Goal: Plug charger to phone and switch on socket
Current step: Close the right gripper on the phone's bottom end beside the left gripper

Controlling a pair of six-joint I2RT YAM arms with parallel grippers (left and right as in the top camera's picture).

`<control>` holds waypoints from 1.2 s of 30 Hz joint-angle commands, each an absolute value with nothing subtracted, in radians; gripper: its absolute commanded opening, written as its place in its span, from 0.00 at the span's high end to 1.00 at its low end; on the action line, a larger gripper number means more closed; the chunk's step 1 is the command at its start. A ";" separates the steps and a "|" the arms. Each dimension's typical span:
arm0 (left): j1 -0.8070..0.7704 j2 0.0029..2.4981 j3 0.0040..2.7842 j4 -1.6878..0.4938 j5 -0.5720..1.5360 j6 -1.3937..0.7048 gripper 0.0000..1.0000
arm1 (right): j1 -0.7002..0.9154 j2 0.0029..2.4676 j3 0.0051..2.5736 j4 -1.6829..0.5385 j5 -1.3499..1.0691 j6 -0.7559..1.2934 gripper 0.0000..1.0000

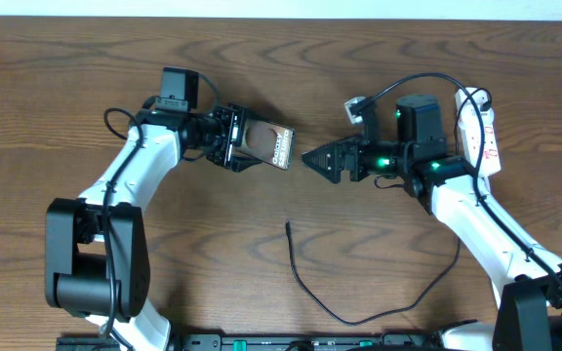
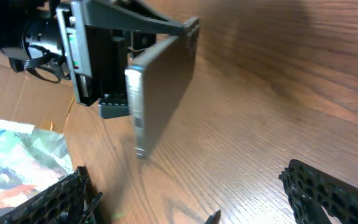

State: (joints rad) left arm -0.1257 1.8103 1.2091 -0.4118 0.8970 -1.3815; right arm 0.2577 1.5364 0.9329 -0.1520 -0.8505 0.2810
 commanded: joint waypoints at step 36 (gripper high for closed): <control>-0.249 1.777 1.240 -0.399 0.880 -1.457 0.93 | 0.438 1.532 0.949 -0.093 -0.496 0.521 0.07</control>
